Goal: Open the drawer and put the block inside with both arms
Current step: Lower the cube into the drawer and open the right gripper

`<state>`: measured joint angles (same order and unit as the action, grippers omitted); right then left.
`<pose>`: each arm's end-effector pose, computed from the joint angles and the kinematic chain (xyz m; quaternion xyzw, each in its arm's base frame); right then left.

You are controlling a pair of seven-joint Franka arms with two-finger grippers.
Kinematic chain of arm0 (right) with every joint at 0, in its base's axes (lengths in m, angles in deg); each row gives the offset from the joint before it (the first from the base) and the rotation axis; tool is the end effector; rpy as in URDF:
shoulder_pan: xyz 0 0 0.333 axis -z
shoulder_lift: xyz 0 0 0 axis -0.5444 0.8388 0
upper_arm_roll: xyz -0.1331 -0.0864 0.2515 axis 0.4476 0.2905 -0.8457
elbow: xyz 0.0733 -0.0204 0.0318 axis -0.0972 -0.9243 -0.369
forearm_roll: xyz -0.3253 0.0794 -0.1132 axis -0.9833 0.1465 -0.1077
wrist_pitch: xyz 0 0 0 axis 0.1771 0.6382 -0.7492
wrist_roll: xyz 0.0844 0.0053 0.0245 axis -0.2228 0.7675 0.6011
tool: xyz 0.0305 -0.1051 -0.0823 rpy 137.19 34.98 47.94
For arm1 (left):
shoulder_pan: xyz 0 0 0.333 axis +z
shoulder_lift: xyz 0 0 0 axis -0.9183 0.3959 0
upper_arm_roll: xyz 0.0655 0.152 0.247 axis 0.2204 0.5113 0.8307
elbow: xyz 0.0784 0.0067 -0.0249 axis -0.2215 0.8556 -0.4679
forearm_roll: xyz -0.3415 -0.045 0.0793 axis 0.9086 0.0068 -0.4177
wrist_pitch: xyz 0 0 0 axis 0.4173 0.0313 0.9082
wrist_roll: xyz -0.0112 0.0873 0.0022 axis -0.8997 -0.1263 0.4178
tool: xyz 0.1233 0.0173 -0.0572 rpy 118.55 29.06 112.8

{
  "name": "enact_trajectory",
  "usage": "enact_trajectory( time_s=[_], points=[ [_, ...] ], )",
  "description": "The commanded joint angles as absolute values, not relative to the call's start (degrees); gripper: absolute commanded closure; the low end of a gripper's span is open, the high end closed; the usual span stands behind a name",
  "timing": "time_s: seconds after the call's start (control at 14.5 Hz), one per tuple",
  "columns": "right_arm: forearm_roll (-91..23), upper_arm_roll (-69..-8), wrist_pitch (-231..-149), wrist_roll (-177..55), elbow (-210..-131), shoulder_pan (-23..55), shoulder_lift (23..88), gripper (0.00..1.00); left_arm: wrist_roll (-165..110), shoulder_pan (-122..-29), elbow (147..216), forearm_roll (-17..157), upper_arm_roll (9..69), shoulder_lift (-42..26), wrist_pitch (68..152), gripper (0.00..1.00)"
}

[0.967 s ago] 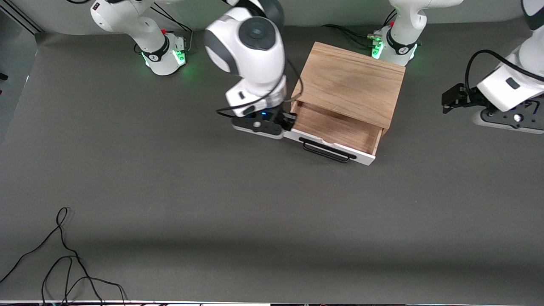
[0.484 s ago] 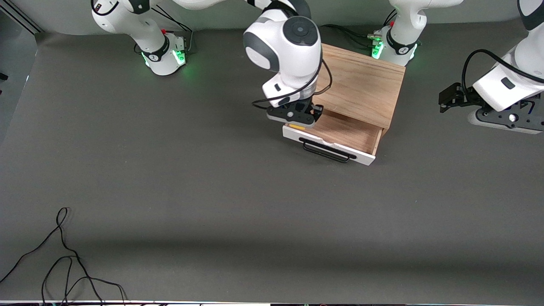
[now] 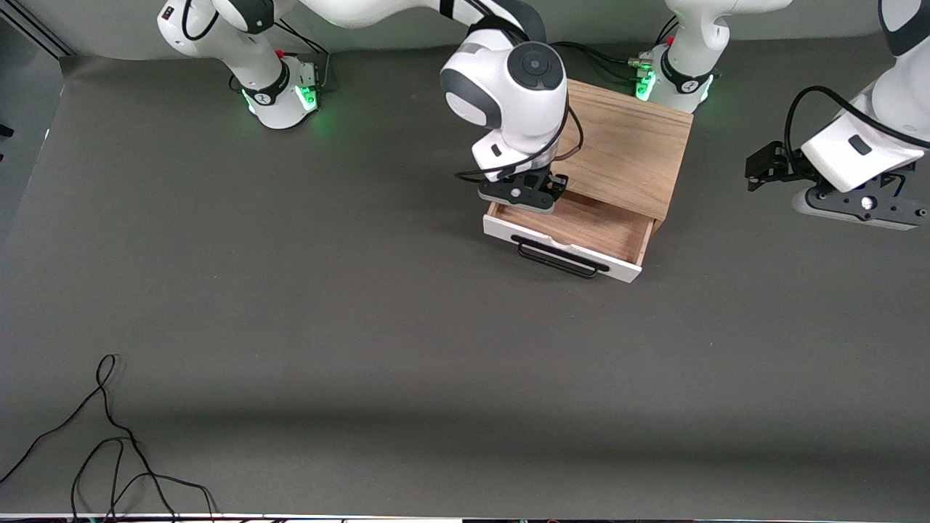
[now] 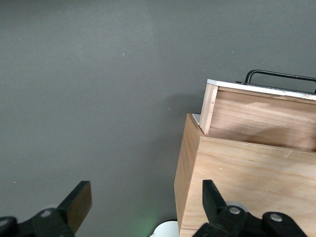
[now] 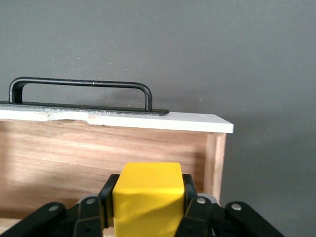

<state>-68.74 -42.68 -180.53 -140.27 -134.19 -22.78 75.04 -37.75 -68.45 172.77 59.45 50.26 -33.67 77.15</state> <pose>0.4024 0.5810 0.3520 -0.9853 0.1702 0.0047 0.0137 0.4937 -0.0723 0.5587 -0.9921 0.1088 0.0618 0.0126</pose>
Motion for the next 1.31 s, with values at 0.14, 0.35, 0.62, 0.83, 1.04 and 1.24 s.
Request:
enact_trajectory(
  time_s=[0.14,0.35,0.62,0.83,1.04,1.24],
  points=[
    [-67.8,-42.8,-181.8,-141.6,-132.2,-22.6,78.2,0.71,-37.3,-69.0,172.8,59.2,50.6,-33.8,76.9,0.00],
    [-67.9,-42.8,-182.8,-141.6,-132.4,-22.6,79.5,0.71,-37.2,-69.0,173.0,59.2,50.5,-33.8,76.4,0.00],
    [-67.9,-42.7,-184.2,-141.8,-132.4,-22.6,80.9,0.71,-37.2,-68.9,173.0,59.2,50.6,-33.8,76.3,0.00],
    [-67.9,-42.7,-184.3,-141.7,-132.4,-22.5,81.0,0.29,-37.2,-68.9,173.0,59.2,50.6,-33.8,76.4,0.00],
    [-67.9,-42.7,-184.3,-141.9,-132.4,-22.5,81.0,0.00,-37.2,-69.0,173.0,59.2,50.6,-33.8,76.4,0.00],
    [-67.8,-42.6,-182.5,-142.5,-131.7,-22.0,79.5,0.00,-37.2,-69.0,173.0,59.2,50.6,-33.8,76.3,0.00]
  ],
)
